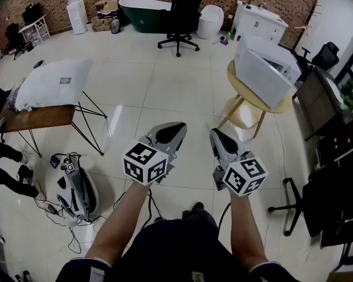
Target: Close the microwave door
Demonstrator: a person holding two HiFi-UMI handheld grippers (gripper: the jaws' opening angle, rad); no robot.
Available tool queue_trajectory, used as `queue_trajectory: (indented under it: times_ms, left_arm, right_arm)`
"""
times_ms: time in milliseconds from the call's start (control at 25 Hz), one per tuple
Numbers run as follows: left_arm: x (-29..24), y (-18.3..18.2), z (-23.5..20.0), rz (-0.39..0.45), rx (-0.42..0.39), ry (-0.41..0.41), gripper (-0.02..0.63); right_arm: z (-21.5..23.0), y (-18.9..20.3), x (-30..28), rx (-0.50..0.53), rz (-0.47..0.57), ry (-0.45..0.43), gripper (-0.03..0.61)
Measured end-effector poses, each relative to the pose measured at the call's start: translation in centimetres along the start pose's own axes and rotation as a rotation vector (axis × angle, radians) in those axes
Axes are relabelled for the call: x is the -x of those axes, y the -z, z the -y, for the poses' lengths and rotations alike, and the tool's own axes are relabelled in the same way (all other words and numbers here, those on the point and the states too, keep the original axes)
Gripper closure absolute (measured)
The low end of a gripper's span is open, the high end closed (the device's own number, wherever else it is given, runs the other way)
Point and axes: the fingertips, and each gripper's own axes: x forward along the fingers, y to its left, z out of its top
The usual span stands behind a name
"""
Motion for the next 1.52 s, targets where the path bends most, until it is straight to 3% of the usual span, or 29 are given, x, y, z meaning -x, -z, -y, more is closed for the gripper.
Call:
queue_trajectory:
  times_ms: [560,1120,1520]
  left_arm:
    - [-17.3,-0.7,5.4,0.000,-0.010,0.070,0.601]
    - [-30.5,0.5,10.9,-0.051,-0.025,0.225,0.601]
    - [-41.2,1.1,10.9,-0.074,-0.014,0.307,0.601]
  right_arm:
    - [16.6,-3.7,5.9,-0.016,0.047,0.115,0.577]
    - [29.5,-4.6,11.8,-0.027,0.070,0.290,0.577]
    - [39.4,-5.9,10.3,-0.030,0.065,0.355,0.577]
